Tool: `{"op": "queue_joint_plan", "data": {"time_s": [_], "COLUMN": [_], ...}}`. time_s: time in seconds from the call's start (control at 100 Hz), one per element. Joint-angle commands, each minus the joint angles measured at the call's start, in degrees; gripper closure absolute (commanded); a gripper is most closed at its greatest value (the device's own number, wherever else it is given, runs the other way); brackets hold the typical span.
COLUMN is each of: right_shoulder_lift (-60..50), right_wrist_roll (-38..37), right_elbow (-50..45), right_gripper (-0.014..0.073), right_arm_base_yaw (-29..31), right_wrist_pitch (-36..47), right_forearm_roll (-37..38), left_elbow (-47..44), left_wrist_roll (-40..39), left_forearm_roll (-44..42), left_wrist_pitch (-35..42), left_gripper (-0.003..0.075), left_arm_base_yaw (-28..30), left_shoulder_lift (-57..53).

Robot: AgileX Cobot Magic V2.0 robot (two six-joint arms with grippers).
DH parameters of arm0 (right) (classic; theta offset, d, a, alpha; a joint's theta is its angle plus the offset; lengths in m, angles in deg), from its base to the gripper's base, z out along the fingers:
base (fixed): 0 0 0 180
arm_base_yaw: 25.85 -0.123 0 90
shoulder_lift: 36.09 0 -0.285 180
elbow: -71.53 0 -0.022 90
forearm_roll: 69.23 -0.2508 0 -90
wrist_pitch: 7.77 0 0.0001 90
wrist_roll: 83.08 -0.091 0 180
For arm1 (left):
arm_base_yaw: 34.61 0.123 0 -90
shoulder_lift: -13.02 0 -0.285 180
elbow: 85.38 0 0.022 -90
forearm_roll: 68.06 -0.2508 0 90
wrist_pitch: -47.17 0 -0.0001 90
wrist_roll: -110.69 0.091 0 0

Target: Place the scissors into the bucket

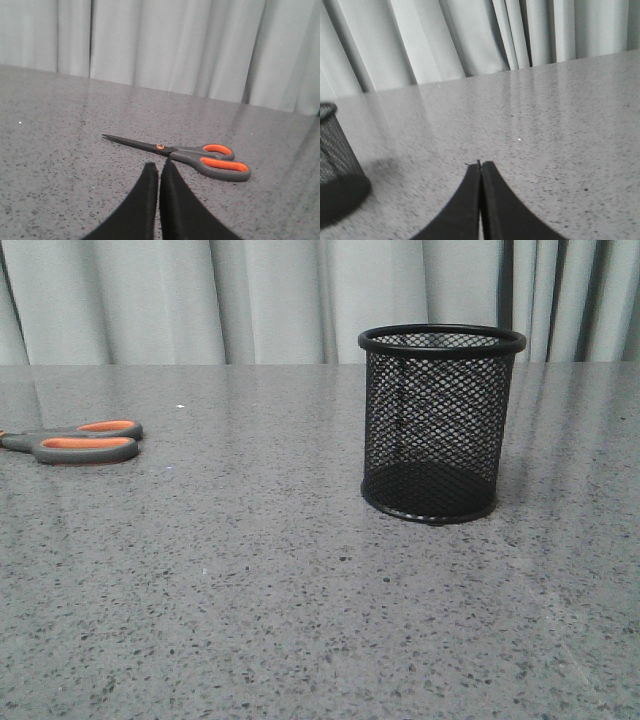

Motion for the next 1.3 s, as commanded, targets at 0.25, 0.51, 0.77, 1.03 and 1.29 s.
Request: {"op": "queue_joint_plan", "data": {"time_s": [0.25, 0.51, 0.77, 1.03, 1.29], "right_shoulder_lift": [-0.9, 7.6, 24.0, 34.5, 37.9], "right_wrist_roll": [0.3, 0.5, 0.8, 0.9, 2.0], "right_elbow": [1.2, 10.3, 26.7, 42.2, 48.3], "right_gripper": [0.0648, 0.0642, 0.0643, 0.0643, 0.0639], "right_arm_base_yaw": [0.4, 0.4, 0.4, 0.1, 0.0], "right_wrist_pitch": [4.7, -5.0, -18.3, -31.1, -37.3], "right_forearm_roll": [-15.7, -14.7, -7.6, -6.8, -6.8], "left_elbow": [1.0, 13.4, 32.3, 46.9, 50.6], "left_wrist_roll": [-0.3, 0.0, 0.0, 0.1, 3.3], "left_forearm_roll": [15.3, 10.8, -1.4, -1.8, -1.5], "left_wrist_pitch": [5.4, -4.2, -21.3, -36.7, -39.9], "left_gripper": [0.0741, 0.0741, 0.0741, 0.0741, 0.0739], "left_arm_base_yaw": [0.2, 0.2, 0.2, 0.2, 0.2], "left_shoulder_lift": [-1.5, 2.7, 18.5, 31.3, 33.6]}}
